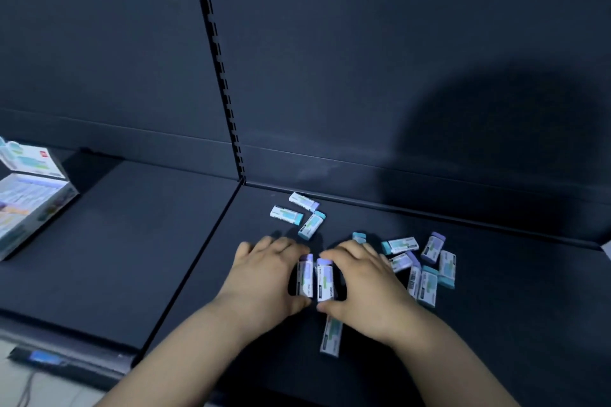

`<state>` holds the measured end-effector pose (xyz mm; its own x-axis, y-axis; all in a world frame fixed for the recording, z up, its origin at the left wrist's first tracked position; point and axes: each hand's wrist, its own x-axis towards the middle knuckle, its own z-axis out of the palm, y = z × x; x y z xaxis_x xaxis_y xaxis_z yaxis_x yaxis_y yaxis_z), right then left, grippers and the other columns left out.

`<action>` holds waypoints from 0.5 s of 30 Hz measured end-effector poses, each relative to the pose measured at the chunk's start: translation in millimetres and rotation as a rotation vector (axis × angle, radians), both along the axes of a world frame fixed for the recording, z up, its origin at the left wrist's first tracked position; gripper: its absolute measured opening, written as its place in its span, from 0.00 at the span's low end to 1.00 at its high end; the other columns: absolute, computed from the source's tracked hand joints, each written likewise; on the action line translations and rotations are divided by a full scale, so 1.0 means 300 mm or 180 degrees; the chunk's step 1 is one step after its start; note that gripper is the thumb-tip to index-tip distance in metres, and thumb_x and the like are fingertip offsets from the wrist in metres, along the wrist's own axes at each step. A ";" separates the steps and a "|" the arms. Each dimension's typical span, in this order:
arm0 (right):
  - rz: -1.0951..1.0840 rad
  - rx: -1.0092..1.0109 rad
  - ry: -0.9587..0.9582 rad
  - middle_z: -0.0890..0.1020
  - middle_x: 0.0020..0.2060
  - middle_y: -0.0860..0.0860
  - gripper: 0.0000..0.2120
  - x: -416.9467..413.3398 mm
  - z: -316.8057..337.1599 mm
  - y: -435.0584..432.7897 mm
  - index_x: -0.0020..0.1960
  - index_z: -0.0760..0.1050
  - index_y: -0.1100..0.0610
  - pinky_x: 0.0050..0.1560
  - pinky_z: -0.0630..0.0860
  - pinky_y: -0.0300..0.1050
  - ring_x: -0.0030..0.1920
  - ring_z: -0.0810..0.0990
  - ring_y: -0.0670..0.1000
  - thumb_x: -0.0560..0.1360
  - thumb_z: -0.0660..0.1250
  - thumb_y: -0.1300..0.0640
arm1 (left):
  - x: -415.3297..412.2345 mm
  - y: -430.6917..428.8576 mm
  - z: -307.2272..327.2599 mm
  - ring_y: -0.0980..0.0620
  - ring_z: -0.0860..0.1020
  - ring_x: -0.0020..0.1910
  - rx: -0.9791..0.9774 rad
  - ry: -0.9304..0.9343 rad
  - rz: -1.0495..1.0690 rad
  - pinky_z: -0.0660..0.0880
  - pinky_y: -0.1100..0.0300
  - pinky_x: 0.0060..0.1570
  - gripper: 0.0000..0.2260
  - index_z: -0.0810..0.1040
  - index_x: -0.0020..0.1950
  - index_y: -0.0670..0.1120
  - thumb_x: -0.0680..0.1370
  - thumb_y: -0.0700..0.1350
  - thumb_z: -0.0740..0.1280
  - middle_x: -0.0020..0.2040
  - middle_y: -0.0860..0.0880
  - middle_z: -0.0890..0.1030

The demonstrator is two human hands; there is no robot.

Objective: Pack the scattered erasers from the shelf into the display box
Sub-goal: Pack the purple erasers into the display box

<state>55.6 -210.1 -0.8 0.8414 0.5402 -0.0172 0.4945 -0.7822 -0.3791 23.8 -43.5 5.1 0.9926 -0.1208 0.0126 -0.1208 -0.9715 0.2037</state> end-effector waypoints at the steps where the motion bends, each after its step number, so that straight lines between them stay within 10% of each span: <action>1: 0.0024 0.0026 -0.0021 0.68 0.61 0.43 0.30 -0.003 0.001 0.007 0.67 0.65 0.44 0.65 0.60 0.43 0.64 0.64 0.47 0.67 0.70 0.43 | -0.005 0.010 0.001 0.57 0.63 0.65 -0.0021 -0.0008 0.0035 0.57 0.59 0.58 0.28 0.63 0.68 0.60 0.70 0.61 0.67 0.66 0.62 0.67; 15: -0.0551 0.0117 -0.0158 0.67 0.62 0.42 0.32 -0.104 0.013 0.474 0.67 0.64 0.44 0.65 0.60 0.41 0.64 0.63 0.45 0.66 0.71 0.43 | -0.023 0.517 0.010 0.59 0.62 0.65 -0.0120 -0.0290 -0.0553 0.56 0.62 0.61 0.29 0.63 0.69 0.61 0.70 0.61 0.68 0.67 0.63 0.66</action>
